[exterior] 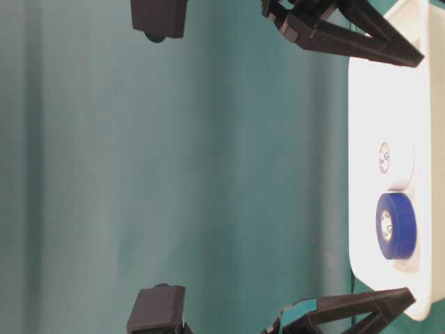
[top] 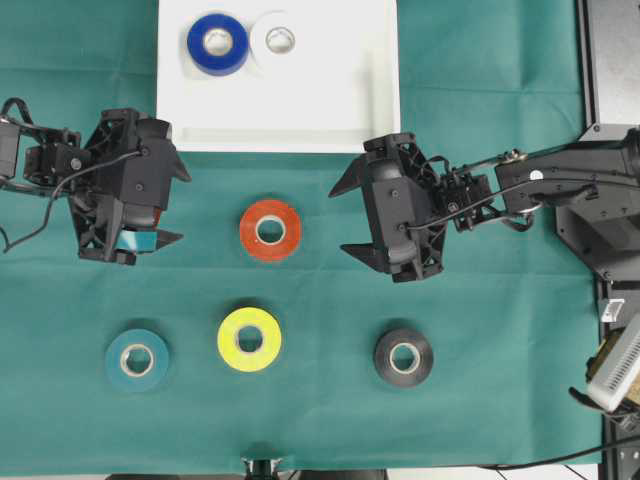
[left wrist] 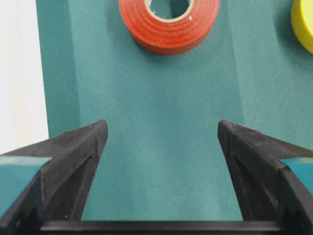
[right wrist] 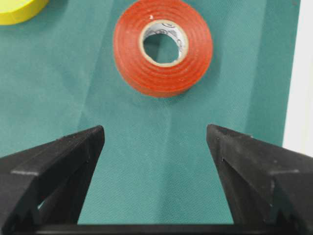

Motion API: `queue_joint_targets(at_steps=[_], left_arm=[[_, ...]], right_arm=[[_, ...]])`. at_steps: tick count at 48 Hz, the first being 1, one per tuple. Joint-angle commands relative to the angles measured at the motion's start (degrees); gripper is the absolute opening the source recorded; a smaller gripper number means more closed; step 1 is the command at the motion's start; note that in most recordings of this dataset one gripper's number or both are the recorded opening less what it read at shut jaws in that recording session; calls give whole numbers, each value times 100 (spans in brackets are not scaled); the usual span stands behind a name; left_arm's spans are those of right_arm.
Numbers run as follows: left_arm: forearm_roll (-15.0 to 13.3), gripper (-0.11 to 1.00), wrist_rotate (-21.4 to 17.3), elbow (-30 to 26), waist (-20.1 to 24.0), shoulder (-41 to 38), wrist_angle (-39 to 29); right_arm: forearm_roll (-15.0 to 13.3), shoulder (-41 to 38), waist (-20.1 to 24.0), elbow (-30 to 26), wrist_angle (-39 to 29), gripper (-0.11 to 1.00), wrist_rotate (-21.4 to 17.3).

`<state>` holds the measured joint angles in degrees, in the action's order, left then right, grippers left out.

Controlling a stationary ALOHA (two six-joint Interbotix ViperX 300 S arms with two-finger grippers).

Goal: Put the tape alternately from left to right into the white case.
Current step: 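Move the right gripper down over the black tape roll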

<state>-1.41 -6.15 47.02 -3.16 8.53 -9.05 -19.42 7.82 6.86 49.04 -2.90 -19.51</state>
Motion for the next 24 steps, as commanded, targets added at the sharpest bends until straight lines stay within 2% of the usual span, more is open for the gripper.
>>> queue_joint_targets(at_steps=[1,13,24], left_arm=[[-9,100,9,-53,-26,53,44],[-9,100,0,-53,-26,44,44],[-9,100,0,-53,-26,53,62]], right_arm=[[9,53,88,-53,53,83,-18],[9,53,439,-35,53,83,-53],[18,53,949,-18,53,83,-53]])
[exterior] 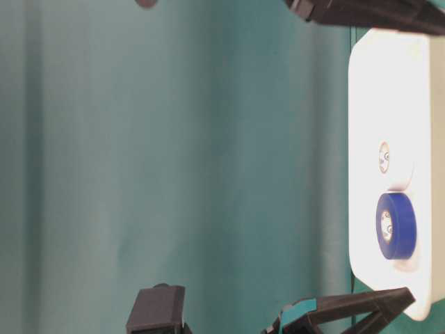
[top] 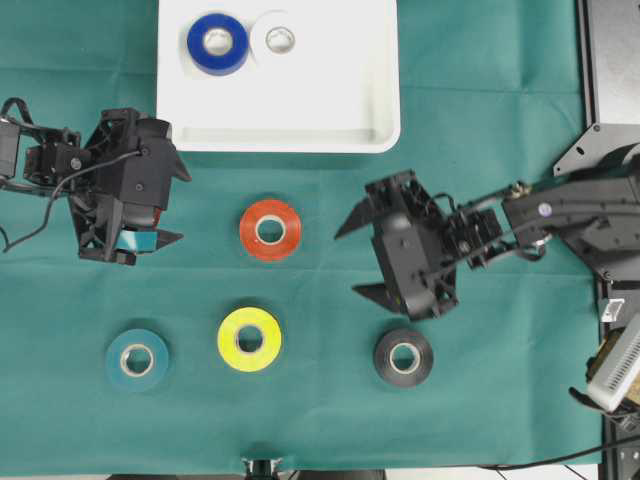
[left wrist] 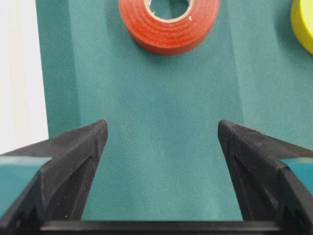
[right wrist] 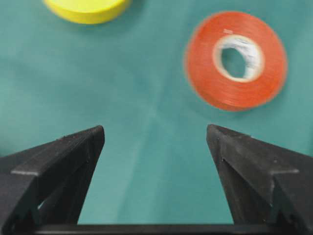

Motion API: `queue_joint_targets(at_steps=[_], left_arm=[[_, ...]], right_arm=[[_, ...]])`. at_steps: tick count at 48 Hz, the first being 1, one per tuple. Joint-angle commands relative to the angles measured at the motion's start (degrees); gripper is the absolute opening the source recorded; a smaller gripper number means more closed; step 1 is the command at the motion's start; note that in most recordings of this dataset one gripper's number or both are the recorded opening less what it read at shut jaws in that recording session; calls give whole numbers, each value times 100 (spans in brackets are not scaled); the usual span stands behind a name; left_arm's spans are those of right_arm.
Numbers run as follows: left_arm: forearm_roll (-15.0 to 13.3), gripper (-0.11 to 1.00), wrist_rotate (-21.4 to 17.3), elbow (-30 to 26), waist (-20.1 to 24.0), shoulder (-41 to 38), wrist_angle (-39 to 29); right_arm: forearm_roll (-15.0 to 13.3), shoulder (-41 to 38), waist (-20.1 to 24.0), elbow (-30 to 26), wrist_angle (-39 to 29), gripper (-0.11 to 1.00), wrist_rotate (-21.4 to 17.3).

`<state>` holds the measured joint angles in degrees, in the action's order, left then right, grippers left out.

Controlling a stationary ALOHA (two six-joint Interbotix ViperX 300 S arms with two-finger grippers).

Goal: Put the tape alternately from left to right into the white case.
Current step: 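Move the right gripper down over the black tape roll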

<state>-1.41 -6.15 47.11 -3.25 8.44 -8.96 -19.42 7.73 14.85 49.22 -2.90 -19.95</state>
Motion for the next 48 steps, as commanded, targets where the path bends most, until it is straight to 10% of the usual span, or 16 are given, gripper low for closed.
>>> queue_joint_targets(at_steps=[1,27,48], left_arm=[[-9,100,0,-62,-18,53,62],[-9,100,-9,-70,-18,44,255],[-9,100,-9,-44,-88,44,352]], right_arm=[[18,62,193,-26,53,83,-9],[35,62,1292,255,53,83,-9],[26,62,1380,352,70,83,-9]])
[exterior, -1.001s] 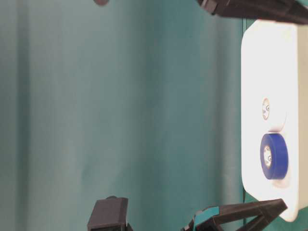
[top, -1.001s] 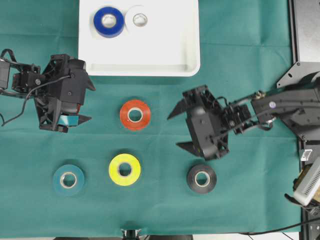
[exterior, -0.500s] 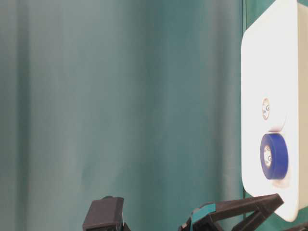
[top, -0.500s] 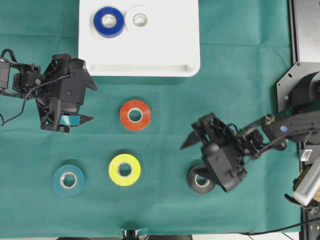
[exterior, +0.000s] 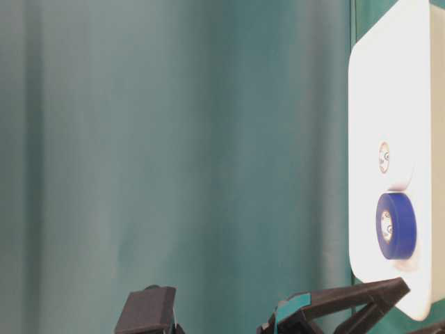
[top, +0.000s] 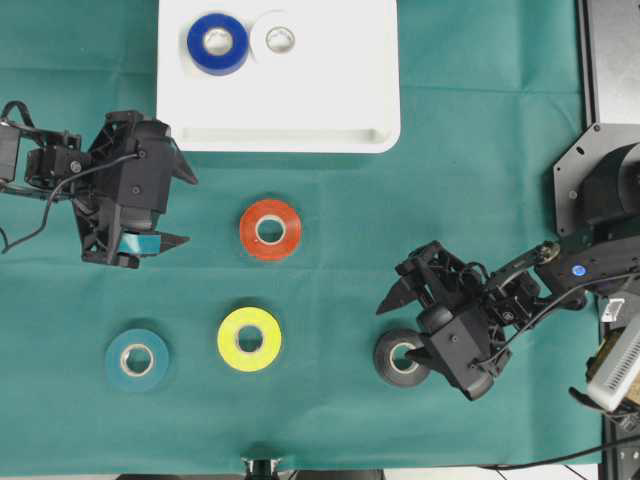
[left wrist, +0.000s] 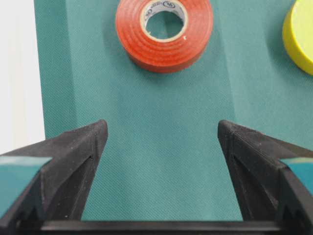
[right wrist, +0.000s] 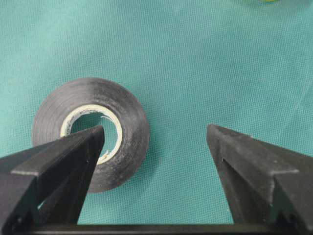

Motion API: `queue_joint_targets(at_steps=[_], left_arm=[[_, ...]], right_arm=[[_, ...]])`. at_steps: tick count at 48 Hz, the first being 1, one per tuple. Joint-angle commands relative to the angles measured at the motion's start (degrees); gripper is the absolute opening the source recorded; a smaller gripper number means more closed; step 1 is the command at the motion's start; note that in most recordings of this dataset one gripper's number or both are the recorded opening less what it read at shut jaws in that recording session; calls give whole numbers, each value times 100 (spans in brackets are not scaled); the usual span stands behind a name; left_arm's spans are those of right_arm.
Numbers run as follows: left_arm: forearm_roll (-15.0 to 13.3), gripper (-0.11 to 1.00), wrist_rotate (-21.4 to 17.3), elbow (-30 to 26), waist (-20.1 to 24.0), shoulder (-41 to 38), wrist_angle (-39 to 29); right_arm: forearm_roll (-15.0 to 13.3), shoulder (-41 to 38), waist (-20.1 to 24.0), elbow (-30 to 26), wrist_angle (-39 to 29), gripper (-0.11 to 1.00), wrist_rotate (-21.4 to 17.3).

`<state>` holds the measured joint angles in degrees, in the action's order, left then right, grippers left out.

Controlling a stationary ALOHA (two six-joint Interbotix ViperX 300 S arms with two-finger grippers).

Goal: Put the tape alternately from left to right into the white case.
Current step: 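Move the right gripper down over the black tape roll, then close the right gripper on the black roll's inner rim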

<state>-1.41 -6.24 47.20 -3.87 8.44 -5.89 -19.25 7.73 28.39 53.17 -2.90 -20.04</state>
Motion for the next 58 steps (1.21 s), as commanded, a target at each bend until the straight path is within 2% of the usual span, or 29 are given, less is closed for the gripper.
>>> queue_joint_targets(at_steps=[1,28,49,54,58], left_arm=[[-9,100,0,-44,-18,44,44],[-9,100,9,-9,-18,35,44],[-9,100,9,35,-18,44,44],[-9,100,9,53,-18,44,44],[-9,100,9,79,-26,44,44]], right_arm=[[18,62,26,-44,88,83,0],[9,-773,26,-193,466,83,0],[18,-879,26,-281,466,82,0],[9,-870,26,-281,466,75,0],[9,-853,26,-290,466,55,0]])
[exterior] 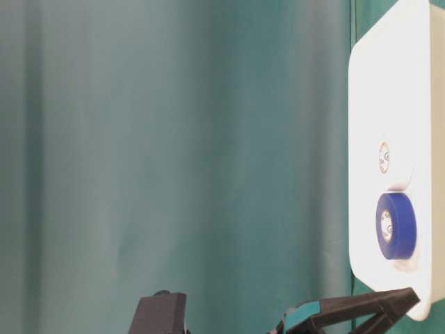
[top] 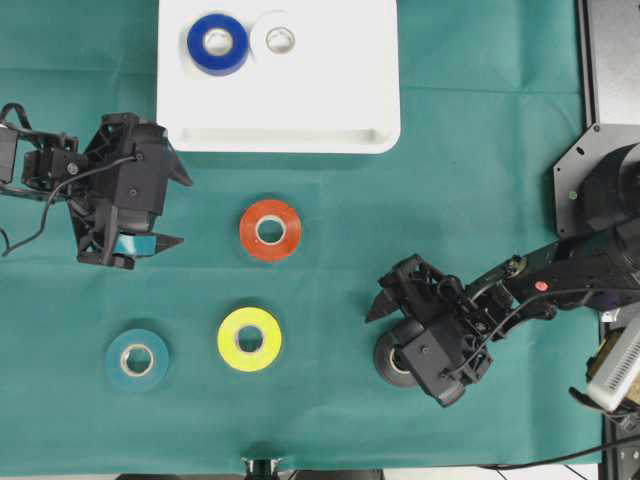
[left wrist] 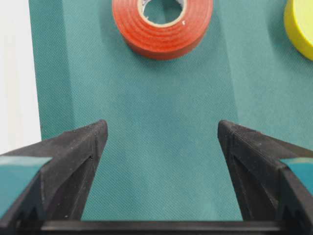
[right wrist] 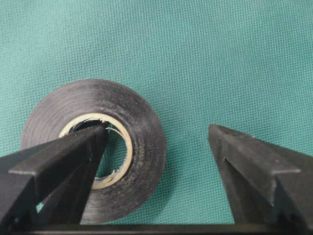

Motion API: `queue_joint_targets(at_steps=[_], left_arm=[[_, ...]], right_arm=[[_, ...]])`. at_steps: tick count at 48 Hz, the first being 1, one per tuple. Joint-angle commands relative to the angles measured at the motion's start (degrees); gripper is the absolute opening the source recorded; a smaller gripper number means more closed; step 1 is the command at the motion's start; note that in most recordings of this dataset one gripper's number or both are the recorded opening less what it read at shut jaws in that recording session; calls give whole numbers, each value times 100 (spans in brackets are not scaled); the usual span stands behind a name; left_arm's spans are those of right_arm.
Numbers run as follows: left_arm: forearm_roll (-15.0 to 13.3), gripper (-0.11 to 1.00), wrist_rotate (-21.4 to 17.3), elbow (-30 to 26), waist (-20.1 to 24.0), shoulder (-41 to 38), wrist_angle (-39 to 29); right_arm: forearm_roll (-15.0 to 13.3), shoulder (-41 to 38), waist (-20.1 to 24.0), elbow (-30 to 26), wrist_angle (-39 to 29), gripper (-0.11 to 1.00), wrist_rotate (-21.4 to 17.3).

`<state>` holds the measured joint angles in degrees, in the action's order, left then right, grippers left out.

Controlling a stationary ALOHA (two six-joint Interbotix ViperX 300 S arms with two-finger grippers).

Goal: Put the tape alternately from left to right into the white case.
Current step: 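Close the right gripper on the black roll's inner rim, then lift the black roll and carry it into the white tray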

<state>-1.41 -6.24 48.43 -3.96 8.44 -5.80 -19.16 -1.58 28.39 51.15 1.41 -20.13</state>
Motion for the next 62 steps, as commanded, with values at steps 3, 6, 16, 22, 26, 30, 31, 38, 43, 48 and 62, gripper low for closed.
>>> queue_joint_targets(at_steps=[3,6,16,22,26,30,31,38,43,48,62], left_arm=[[-9,100,18,-44,-9,44,35],[-9,100,9,-35,-18,44,35],[-9,100,9,-35,-26,44,35],[-9,100,9,-44,-26,44,35],[-9,100,9,-44,-18,44,35],[-9,100,9,-53,-26,53,35],[-9,100,9,-53,-18,44,35],[-9,100,18,-18,-44,53,88],[-9,100,18,-9,-70,44,149],[-9,100,18,-9,-88,53,185],[-9,100,9,-26,-88,44,185]], right_arm=[[0,97,26,-88,35,37,9],[0,114,26,-88,35,20,9],[9,193,26,-88,18,1,9],[9,193,26,-88,18,1,9],[0,193,26,-97,18,1,9],[0,193,26,-114,18,1,9],[0,202,26,-123,18,1,9],[0,299,26,-176,9,1,9],[9,492,26,-202,-9,1,9],[0,659,26,-202,-62,1,9],[-26,791,-211,-281,-316,1,26]])
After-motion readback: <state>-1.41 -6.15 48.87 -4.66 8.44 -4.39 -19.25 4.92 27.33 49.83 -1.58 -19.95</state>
